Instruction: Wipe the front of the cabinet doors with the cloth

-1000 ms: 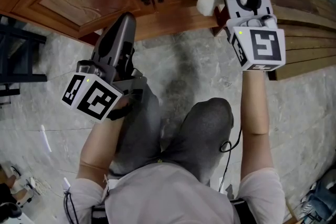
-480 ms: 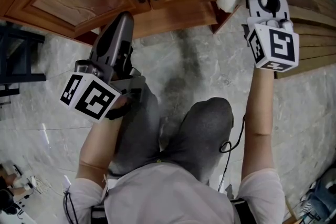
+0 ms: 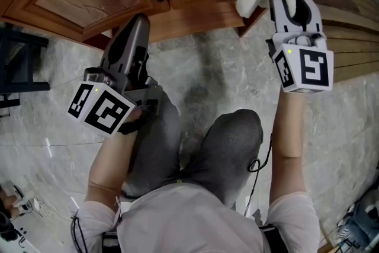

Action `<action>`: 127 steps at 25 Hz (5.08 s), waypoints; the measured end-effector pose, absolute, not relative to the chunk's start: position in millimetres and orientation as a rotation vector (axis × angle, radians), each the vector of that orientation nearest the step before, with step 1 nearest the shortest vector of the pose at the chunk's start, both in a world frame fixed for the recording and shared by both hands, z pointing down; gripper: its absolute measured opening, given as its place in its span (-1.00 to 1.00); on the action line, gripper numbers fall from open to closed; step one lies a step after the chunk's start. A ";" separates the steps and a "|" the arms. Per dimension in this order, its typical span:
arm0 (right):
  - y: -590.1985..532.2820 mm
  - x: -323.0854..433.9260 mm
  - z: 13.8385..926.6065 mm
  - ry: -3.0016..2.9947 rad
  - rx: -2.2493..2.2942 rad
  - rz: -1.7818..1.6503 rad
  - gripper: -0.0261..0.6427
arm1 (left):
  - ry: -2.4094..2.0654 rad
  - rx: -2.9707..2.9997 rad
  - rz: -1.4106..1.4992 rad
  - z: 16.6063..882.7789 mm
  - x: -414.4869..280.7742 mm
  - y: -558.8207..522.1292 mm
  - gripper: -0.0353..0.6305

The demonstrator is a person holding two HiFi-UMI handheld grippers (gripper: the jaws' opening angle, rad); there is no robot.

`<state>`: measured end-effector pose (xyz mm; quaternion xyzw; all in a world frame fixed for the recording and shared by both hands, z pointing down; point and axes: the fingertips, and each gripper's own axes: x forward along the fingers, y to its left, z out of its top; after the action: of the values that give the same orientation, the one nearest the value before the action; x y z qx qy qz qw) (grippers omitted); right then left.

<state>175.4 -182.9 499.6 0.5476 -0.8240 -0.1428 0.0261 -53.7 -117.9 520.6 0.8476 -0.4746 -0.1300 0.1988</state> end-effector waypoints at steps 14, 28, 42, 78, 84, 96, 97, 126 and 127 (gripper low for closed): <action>-161.8 48.0 551.8 -2.682 1.254 -0.529 -0.68 | -1.358 2.363 -0.379 523.3 -75.1 -114.0 -0.84; -181.4 70.6 570.1 -2.628 1.422 -0.409 -0.68 | -1.363 2.370 -0.370 525.0 -84.7 -108.9 -0.84; -200.2 122.2 580.5 -2.557 1.529 -0.384 -0.68 | -1.372 2.358 -0.349 536.2 -78.3 -117.6 -0.84; -207.4 229.1 582.6 -2.268 1.874 -0.357 -0.68 | -1.212 2.366 -0.288 577.3 -58.0 -153.0 -0.84; -206.5 209.0 582.1 -2.301 1.863 -0.371 -0.68 | -1.179 2.364 -0.265 587.3 -57.1 -166.1 -0.84; -190.5 160.8 546.2 -2.404 1.761 -0.314 -0.68 | -1.132 2.405 -0.132 548.9 -18.4 -152.7 -0.84; -188.4 157.1 542.6 -2.410 1.763 -0.295 -0.68 | -1.124 2.405 -0.120 544.6 -17.6 -149.2 -0.84; -107.7 103.9 333.0 -2.410 1.661 -0.004 -0.68 | -1.160 2.262 -0.062 284.2 -30.9 -99.1 -0.84; -105.4 102.8 323.1 -2.414 1.653 0.001 -0.68 | -1.167 2.258 -0.068 273.2 -31.3 -97.6 -0.84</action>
<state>102.8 -105.4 323.1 0.5617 -0.8203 0.0004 0.1075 -31.3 -97.6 273.2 0.8486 -0.4384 -0.0255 0.2950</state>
